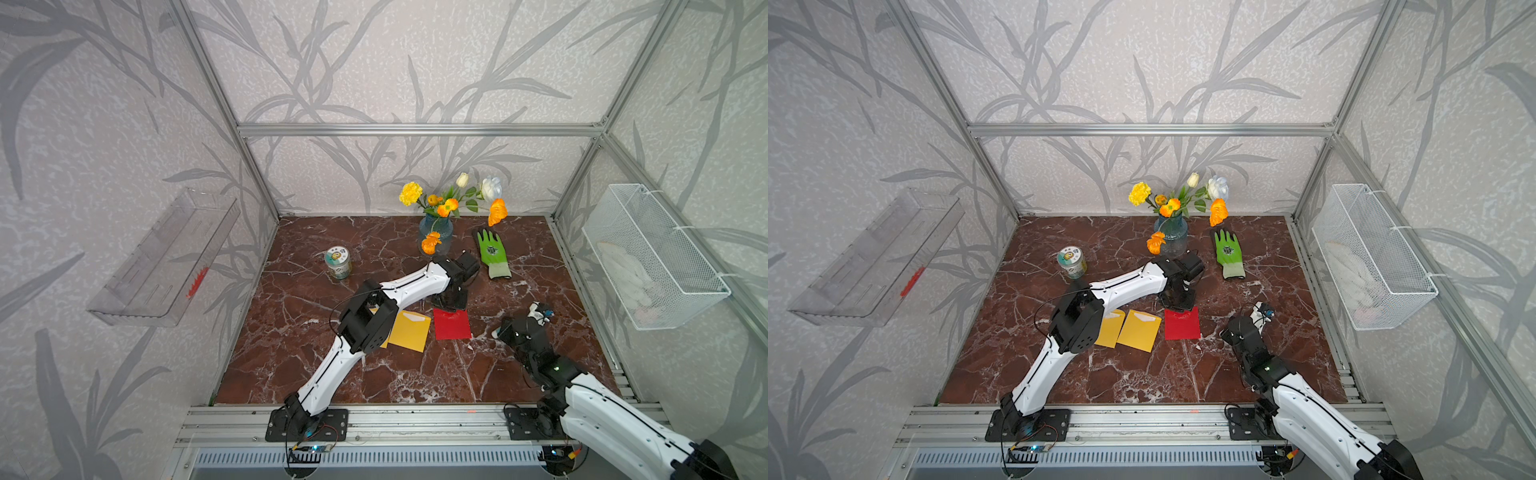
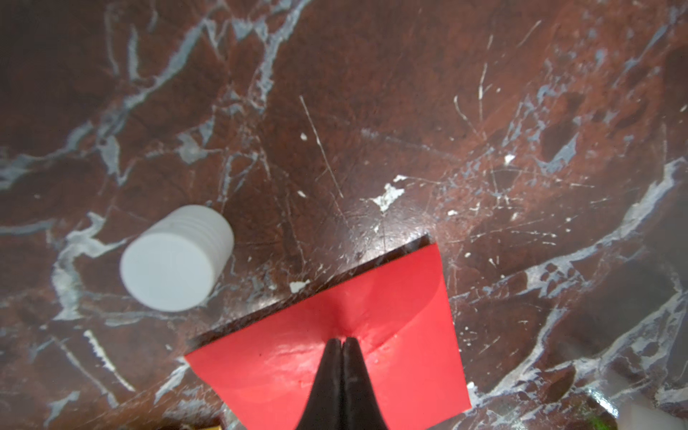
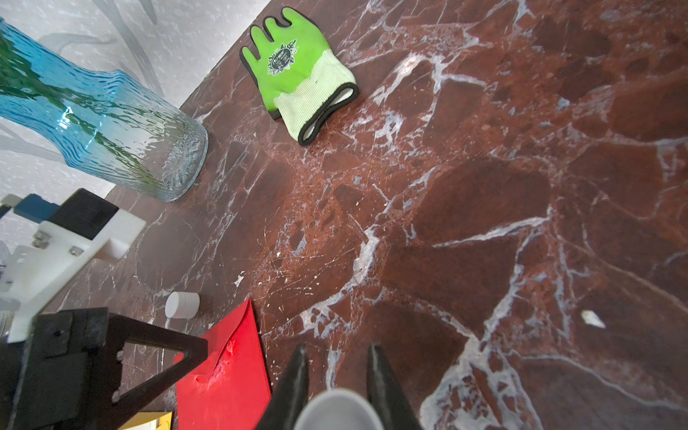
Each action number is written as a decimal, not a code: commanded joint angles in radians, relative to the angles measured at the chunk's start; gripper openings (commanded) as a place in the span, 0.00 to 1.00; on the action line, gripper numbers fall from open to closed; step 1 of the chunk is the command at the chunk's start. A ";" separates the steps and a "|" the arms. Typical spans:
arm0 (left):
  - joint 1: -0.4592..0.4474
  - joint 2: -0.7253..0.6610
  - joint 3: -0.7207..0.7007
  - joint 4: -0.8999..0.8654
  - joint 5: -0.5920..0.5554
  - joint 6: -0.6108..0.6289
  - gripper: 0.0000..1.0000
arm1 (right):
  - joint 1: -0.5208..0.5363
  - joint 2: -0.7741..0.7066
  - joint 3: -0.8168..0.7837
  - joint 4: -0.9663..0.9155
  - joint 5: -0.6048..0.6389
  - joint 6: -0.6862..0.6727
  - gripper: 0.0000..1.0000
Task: Seal the envelope with a glue stick
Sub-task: Seal the envelope at the center of the board.
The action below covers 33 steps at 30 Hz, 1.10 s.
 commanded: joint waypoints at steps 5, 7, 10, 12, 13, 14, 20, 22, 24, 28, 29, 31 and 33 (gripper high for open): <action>0.003 -0.001 0.020 -0.038 0.006 0.004 0.08 | -0.005 0.005 0.034 -0.006 0.009 -0.002 0.00; 0.002 0.001 0.020 -0.032 0.017 -0.001 0.08 | -0.005 0.005 0.033 -0.007 0.010 -0.002 0.00; -0.002 0.008 0.022 -0.023 0.033 -0.010 0.07 | -0.005 0.001 0.031 -0.008 0.010 -0.004 0.00; -0.004 0.012 0.022 -0.019 0.037 -0.013 0.06 | -0.005 -0.001 0.030 -0.006 0.011 -0.004 0.00; -0.006 0.014 0.022 -0.018 0.038 -0.014 0.07 | -0.005 -0.001 0.029 -0.008 0.012 -0.004 0.00; -0.006 0.017 0.022 -0.018 0.040 -0.015 0.06 | -0.005 -0.001 0.030 -0.009 0.011 -0.004 0.00; -0.008 0.029 0.013 -0.012 0.043 -0.016 0.06 | -0.005 -0.001 0.029 -0.008 0.010 -0.004 0.00; -0.008 0.033 0.000 -0.009 0.038 -0.018 0.06 | -0.005 -0.001 0.028 -0.007 0.011 -0.004 0.00; -0.008 0.044 -0.014 -0.008 0.034 -0.017 0.06 | -0.006 -0.004 0.027 -0.006 0.013 -0.004 0.00; -0.008 0.057 -0.043 -0.005 0.033 -0.018 0.06 | -0.005 -0.010 0.027 -0.010 0.018 -0.005 0.00; -0.008 0.057 -0.050 -0.004 0.033 -0.017 0.06 | -0.005 -0.011 0.025 -0.011 0.020 -0.005 0.00; -0.008 0.056 -0.060 -0.005 0.026 -0.018 0.06 | -0.005 -0.012 0.025 -0.011 0.023 -0.007 0.00; -0.008 0.055 -0.070 -0.009 0.012 -0.013 0.06 | -0.005 -0.011 0.025 -0.010 0.023 -0.006 0.00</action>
